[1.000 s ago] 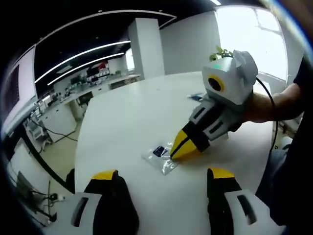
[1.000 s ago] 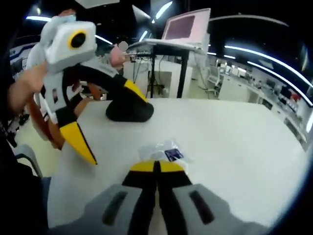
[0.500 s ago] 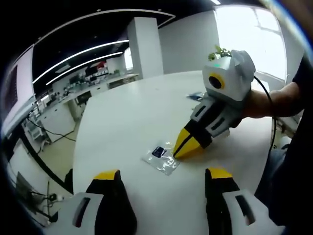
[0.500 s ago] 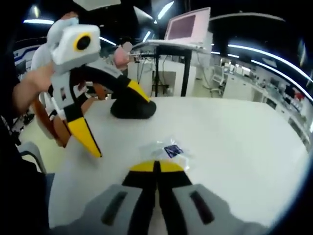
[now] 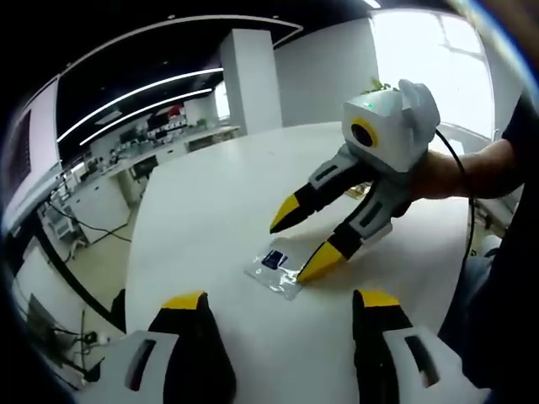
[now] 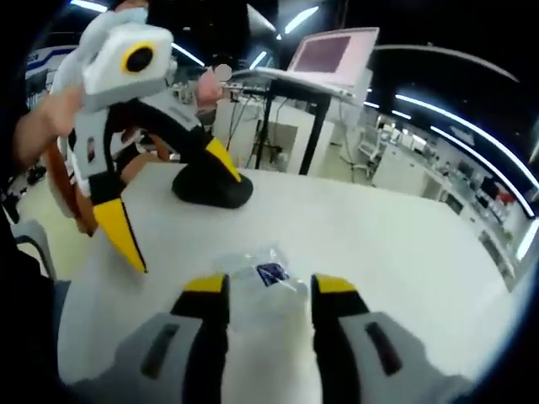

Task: Arrange the skincare products in the storage area until every visible bottle or jar stands upright without overlapping.

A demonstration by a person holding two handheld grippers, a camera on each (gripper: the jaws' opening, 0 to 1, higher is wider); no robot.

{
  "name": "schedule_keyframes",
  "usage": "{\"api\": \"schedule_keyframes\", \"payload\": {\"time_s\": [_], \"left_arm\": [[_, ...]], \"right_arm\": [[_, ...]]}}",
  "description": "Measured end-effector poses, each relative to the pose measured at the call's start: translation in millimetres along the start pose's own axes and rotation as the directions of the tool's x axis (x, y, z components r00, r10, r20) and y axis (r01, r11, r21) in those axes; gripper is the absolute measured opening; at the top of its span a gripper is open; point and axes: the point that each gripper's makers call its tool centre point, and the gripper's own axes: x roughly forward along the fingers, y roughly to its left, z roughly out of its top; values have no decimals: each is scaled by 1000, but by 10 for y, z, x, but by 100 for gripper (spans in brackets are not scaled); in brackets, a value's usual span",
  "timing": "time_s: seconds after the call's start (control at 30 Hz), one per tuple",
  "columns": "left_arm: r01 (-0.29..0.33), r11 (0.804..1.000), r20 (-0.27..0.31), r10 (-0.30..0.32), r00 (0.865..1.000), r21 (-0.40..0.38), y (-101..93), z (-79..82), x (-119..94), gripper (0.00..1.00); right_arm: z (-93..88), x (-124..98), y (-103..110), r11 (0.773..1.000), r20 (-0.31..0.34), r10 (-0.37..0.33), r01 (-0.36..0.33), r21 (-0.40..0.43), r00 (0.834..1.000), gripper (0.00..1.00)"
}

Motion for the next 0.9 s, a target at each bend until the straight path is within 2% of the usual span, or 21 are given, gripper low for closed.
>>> {"api": "schedule_keyframes", "payload": {"time_s": [0.23,0.37,0.47,0.53,0.6,0.73,0.9], "left_arm": [[4,1000,1,-4,1000,1,8,-2,3,70],[4,1000,3,-4,1000,0,51,-10,-6,70],[4,1000,4,-4,1000,0,20,-4,-10,70],[5,1000,6,-5,1000,-3,-14,2,-10,70],[4,1000,2,-4,1000,-3,-21,-9,-10,70],[2,1000,-5,-2,1000,-3,-20,-31,-15,70],[-1,1000,-3,1,1000,-4,-11,-25,-27,70]], "right_arm": [[-22,19,-63,998,-6,13,-13,54,1000,48],[-52,23,-22,992,-8,52,-51,119,999,50],[-71,29,32,981,-1,88,-87,174,996,45],[-82,36,23,975,2,81,-79,205,997,45],[-76,34,28,977,4,77,-76,200,997,43],[-92,21,-33,979,3,52,-51,196,999,33],[-107,5,-34,981,9,48,-49,187,999,25]]}}
